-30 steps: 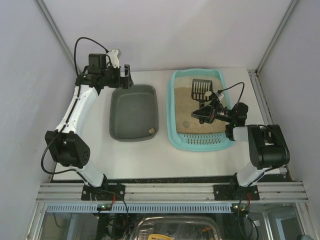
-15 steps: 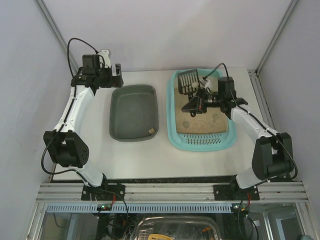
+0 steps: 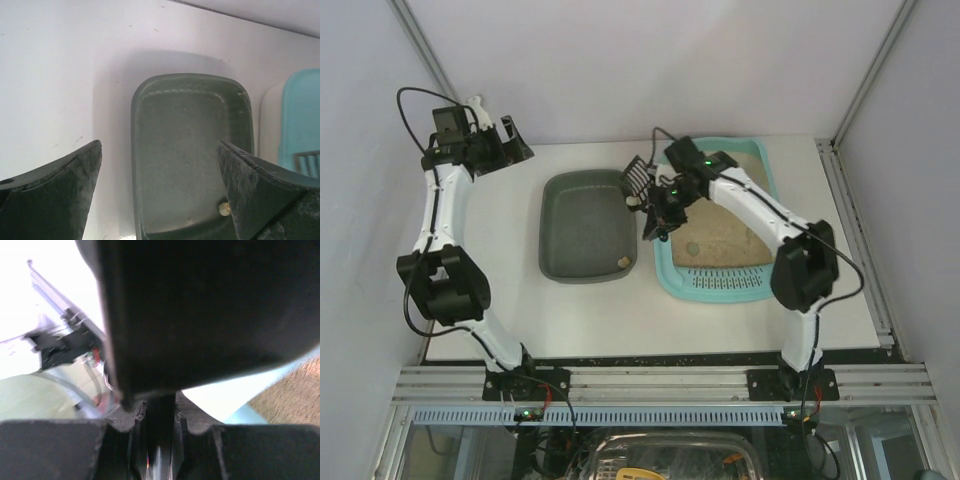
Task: Clean the litter box
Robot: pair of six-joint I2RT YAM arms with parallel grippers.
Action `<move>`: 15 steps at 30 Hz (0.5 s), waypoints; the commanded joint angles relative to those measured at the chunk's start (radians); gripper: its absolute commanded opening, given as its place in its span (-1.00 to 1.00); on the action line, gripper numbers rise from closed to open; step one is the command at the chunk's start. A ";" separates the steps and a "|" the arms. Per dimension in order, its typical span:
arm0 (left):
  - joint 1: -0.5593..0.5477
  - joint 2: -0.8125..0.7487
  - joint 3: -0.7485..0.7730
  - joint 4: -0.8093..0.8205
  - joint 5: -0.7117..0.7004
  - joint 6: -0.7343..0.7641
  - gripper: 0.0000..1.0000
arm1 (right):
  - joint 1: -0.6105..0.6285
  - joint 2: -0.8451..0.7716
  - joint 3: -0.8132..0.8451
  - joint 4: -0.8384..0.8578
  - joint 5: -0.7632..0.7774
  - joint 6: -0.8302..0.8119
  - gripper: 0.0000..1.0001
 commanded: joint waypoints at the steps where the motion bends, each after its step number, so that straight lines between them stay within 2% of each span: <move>1: 0.061 0.026 0.033 0.032 0.171 -0.088 1.00 | 0.157 0.149 0.254 -0.201 0.419 -0.126 -1.00; 5: 0.090 0.028 -0.025 0.096 0.210 -0.105 0.99 | 0.289 0.302 0.458 -0.302 0.804 -0.148 -1.00; 7: 0.090 0.027 -0.030 0.110 0.206 -0.099 0.99 | 0.351 0.347 0.499 -0.319 0.958 -0.171 -1.00; 11: 0.098 0.048 -0.010 0.108 0.214 -0.097 0.99 | 0.444 0.385 0.499 -0.285 1.128 -0.200 -1.00; 15: 0.109 0.064 0.001 0.108 0.224 -0.078 0.99 | 0.480 0.406 0.493 -0.264 1.254 -0.218 -1.00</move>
